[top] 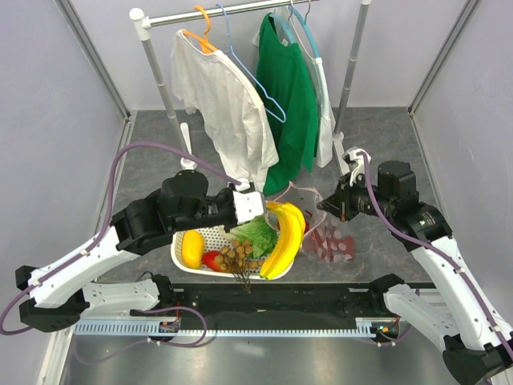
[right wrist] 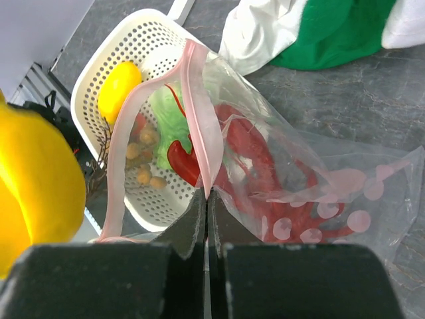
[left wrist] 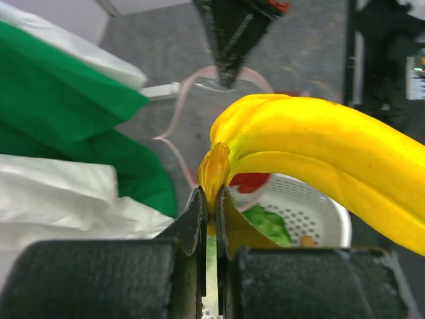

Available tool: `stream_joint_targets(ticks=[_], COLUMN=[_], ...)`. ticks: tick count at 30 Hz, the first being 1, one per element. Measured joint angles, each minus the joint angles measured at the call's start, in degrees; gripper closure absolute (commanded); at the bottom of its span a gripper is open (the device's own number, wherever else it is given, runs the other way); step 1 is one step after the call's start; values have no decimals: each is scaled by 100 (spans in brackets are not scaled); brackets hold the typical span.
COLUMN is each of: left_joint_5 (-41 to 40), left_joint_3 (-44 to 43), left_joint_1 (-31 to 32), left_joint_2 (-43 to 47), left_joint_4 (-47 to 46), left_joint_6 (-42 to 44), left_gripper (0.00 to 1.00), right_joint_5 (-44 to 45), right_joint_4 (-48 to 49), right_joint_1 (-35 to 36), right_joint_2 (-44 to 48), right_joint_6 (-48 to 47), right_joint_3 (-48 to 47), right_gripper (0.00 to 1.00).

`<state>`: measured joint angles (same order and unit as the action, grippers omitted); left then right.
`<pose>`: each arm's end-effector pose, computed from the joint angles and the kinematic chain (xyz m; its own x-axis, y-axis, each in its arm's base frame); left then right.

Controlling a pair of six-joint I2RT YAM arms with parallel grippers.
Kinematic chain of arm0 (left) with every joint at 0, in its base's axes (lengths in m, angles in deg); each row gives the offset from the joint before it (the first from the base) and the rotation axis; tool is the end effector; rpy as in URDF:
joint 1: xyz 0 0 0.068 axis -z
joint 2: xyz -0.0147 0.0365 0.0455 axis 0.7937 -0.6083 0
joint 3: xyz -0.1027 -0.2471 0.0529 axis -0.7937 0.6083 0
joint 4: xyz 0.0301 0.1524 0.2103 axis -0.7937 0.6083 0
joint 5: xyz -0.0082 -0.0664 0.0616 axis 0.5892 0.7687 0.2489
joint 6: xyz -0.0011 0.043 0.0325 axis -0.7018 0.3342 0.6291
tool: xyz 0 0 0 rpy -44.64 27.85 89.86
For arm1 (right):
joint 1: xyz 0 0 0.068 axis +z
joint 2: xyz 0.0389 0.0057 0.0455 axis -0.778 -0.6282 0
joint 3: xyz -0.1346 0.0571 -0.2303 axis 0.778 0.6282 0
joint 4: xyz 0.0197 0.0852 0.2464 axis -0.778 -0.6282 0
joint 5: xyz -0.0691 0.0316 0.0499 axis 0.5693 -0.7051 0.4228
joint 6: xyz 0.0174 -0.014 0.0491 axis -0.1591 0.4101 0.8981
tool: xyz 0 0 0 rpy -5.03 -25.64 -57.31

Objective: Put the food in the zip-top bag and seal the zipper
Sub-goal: Place the fake fruit in the zipper food storage bag.

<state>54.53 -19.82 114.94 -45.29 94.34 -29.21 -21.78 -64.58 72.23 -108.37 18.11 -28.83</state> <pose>0.0886 -0.1764 0.4354 0.3000 0.3825 -0.8739 0.8805 0.2414 0.4079 0.1488 0.0763 0.3552 -0.5971 -0.0298 -0.8016 -0.6005 0.6792 0.4220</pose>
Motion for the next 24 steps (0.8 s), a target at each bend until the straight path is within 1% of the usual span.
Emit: stream_joint_targets(ticks=[3, 6, 9, 15, 17, 20, 24], left_joint_5=[485, 608, 782, 1029, 942, 514, -258], left_joint_3=[-2, -13, -142, -772, -911, -946, -769], left_joint_1=[-9, -63, -391, -1054, -1132, -1130, -1117], left_joint_2=[-105, -337, -695, -1484, -1609, -1620, -1397], left_joint_4=[330, 516, 680, 984, 1005, 946, 511], left_joint_6=[-247, -476, -767, -1364, -1499, -1617, -1633], left_gripper=[98, 98, 98, 98, 98, 98, 98], right_joint_5=[-114, -186, -240, -350, -356, -350, -275], right_joint_4=[-13, -87, -192, -269, -280, -254, -92], right_joint_1=[0, 2, 13, 118, 146, 164, 164], right_joint_2=[-44, -42, 0, 142, 111, 74, 13], right_joint_6=[-214, -452, -625, -789, -798, -691, -96], right_joint_3=[4, 7, 28, 190, 190, 190, 190], right_gripper=[100, 100, 100, 100, 100, 100, 100])
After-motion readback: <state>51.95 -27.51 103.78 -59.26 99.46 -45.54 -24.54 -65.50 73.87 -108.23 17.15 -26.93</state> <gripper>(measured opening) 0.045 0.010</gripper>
